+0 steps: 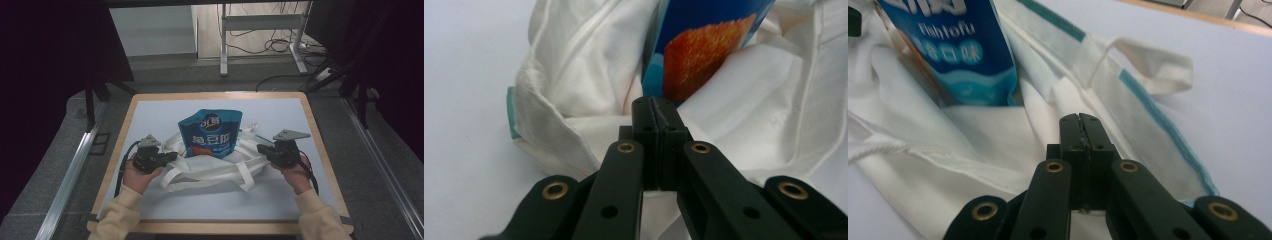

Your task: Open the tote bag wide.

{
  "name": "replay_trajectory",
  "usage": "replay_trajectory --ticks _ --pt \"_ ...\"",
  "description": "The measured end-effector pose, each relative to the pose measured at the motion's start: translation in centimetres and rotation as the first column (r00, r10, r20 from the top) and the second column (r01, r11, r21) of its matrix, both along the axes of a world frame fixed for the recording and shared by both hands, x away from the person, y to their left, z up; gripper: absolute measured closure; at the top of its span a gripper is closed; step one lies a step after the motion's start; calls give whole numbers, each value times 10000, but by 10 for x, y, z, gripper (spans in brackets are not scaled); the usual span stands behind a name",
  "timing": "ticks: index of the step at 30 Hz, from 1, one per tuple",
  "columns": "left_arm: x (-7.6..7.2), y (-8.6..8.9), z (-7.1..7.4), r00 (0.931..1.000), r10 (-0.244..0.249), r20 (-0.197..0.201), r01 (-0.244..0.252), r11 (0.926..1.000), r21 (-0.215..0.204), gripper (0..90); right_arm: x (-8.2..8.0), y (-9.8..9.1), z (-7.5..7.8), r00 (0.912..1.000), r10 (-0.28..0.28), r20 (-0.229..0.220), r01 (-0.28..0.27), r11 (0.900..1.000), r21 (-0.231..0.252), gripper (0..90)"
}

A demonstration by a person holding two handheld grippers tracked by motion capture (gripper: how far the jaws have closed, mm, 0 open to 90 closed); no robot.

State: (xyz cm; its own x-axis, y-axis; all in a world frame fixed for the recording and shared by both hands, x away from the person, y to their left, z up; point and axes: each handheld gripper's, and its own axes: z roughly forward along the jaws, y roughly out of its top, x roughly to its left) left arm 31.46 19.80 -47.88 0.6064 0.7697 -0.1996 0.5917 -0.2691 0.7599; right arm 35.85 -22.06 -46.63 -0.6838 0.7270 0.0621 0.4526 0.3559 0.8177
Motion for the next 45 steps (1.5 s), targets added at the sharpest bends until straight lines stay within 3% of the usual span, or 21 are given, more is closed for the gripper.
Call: replay_trajectory --ticks 3,6,16,27,32,33,36,41,43,45 --pt "0 0 -5 10000 -3 -77 3 10000 -35 894 -1 -2 -9 9999 -39 -142 39 10000 13 886" --pt "1 1 -13 9997 26 -250 -32 9997 -233 895 0 -7 -28 9977 -162 -663 186 9992 353 887" --pt "1 -3 -24 9996 46 -282 -38 9996 268 897 -2 -6 -40 9977 -208 -644 213 9998 68 888" --pt "0 -3 -19 9999 106 -94 -105 9998 150 892 -3 -6 -38 9986 -244 -467 253 9995 188 887" --pt "-5 -3 -2 9989 18 459 -11 9999 -168 890 -9 -6 -25 9996 -258 -60 261 9977 622 887" --pt "-7 -4 6 9971 4 764 15 9997 -257 891 -13 -3 -16 9997 -147 201 131 9971 753 887" --pt "-4 -9 15 9946 39 1037 -25 9999 -136 892 -19 7 -3 9986 204 484 -245 9959 872 887" --pt "9 -15 18 9952 167 966 -160 9998 -81 894 -27 32 4 9938 934 599 -978 9923 759 887" --pt "23 -17 14 9964 465 708 -468 9989 30 895 -29 41 1 9923 1150 459 -1180 9906 687 887" --pt "28 -18 11 9968 574 555 -577 9983 33 895 -29 44 -2 9918 1223 375 -1244 9903 616 888"
